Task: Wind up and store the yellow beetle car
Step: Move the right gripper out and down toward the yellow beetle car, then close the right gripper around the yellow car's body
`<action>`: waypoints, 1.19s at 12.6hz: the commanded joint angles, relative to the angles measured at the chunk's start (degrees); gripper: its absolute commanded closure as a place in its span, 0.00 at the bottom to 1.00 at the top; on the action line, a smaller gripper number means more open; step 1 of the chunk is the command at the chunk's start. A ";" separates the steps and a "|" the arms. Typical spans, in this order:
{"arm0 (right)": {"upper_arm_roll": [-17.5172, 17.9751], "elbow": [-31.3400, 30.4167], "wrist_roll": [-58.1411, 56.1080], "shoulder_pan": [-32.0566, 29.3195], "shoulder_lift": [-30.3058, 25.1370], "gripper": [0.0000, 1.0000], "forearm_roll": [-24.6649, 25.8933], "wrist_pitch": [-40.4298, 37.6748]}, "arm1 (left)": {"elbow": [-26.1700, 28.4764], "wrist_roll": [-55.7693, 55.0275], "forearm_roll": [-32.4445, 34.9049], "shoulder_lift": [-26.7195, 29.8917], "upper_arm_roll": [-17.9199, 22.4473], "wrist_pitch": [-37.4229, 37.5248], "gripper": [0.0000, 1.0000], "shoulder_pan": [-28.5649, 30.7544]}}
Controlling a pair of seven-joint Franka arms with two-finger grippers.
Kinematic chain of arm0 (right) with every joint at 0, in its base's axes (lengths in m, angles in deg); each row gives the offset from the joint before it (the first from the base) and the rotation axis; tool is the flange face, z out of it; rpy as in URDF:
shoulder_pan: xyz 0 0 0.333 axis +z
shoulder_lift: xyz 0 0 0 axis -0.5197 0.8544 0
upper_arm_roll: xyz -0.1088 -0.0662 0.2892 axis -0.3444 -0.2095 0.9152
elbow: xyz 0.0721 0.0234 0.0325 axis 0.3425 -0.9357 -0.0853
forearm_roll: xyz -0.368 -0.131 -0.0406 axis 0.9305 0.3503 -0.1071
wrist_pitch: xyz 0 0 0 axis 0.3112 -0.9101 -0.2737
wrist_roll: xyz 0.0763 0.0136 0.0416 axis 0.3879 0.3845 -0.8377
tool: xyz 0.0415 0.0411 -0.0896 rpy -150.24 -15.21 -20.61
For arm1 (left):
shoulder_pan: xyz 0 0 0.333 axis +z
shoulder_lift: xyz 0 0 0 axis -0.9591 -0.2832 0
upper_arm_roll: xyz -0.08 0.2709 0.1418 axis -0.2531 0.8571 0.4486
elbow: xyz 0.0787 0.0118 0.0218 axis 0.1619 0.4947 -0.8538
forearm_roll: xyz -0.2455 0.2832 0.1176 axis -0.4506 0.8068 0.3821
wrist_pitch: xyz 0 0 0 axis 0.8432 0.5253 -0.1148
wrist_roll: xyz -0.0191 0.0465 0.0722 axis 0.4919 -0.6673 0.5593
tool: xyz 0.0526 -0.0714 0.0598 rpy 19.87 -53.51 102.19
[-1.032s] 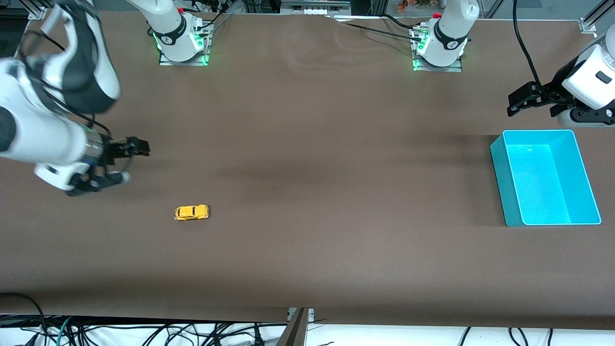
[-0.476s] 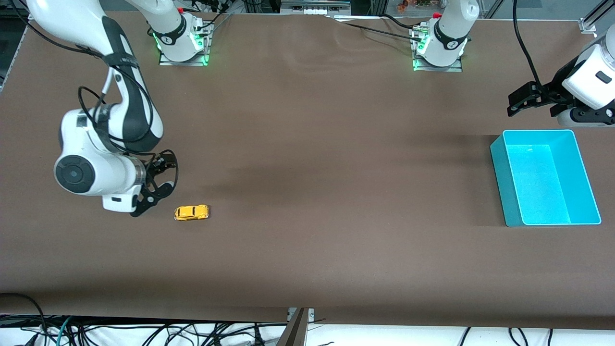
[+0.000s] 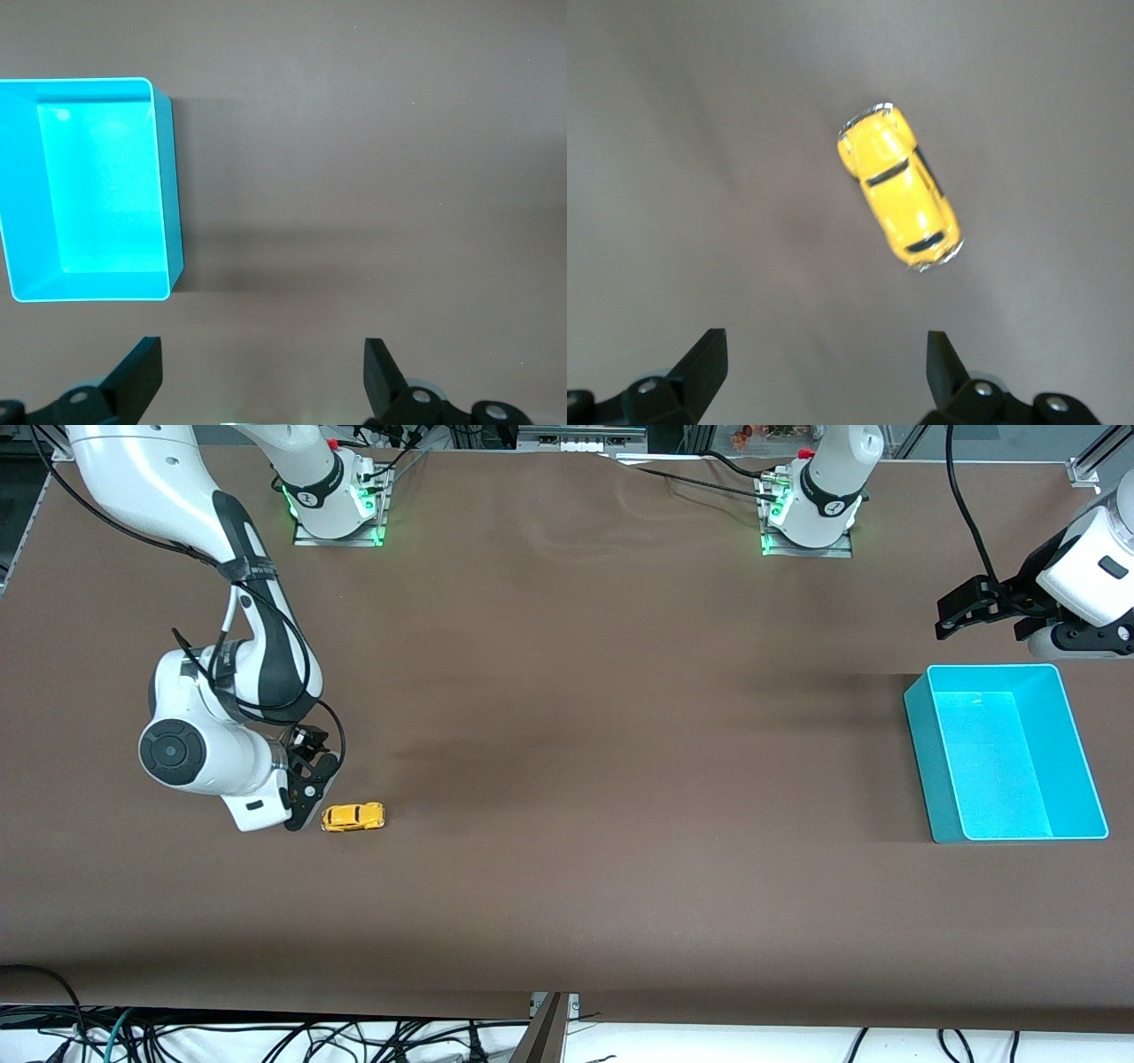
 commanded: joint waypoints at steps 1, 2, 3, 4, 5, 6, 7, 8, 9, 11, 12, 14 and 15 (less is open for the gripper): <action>-0.16 -1.62 -10.24 0.24 0.94 0.01 -0.10 6.99 | -1.06 -0.40 -0.93 -0.03 0.11 0.91 0.00 0.24; -0.16 -1.71 -13.58 0.24 1.73 0.01 -0.27 9.11 | -1.06 -0.40 -0.93 -0.03 0.11 0.91 0.00 0.24; 0.02 -1.71 -15.36 0.24 2.43 0.01 -0.36 10.61 | -1.06 -0.40 -0.93 -0.03 0.11 0.91 0.00 0.32; 0.63 -1.71 -16.59 0.15 2.87 0.01 -0.36 11.93 | -1.06 -0.32 -0.93 -0.03 0.11 0.91 0.00 0.32; 1.24 -1.71 -17.91 0.06 3.31 0.01 -0.36 13.07 | -1.06 -0.32 -0.93 -0.03 0.11 0.91 0.00 0.32; 1.77 -1.62 -19.49 -0.02 4.19 0.01 -0.80 14.48 | -1.06 -0.40 -0.93 -0.03 0.11 0.91 0.00 0.32; 1.95 -1.71 -20.20 0.06 4.80 0.01 -0.80 15.80 | -1.06 -0.32 -0.93 -0.03 0.11 0.91 0.00 0.32; 2.04 -1.62 -20.38 0.06 5.16 0.01 -0.80 16.50 | -1.06 -0.40 -0.93 -0.03 0.11 0.91 0.00 0.32; 2.65 -1.62 -21.25 0.06 5.25 0.01 -0.80 17.12 | -1.06 -0.40 -0.93 -0.03 -0.06 0.91 0.00 0.32; 2.74 -1.71 -23.19 -0.20 5.60 0.01 -0.89 17.30 | -1.06 -0.40 -0.93 -0.03 -0.06 0.91 0.00 0.32; 2.83 -1.71 -24.41 -0.38 5.69 0.01 -0.89 17.30 | -1.06 -0.40 -0.93 -0.03 -0.15 0.91 0.00 0.24; 2.83 -1.80 -26.44 -0.64 6.13 0.01 -1.06 18.53 | -1.06 -0.40 -0.93 -0.03 -0.15 0.91 0.00 0.24; 2.83 -1.88 -27.14 -0.73 6.48 0.01 -1.07 18.79 | -1.06 -0.40 -0.93 -0.03 -0.15 0.91 0.00 0.24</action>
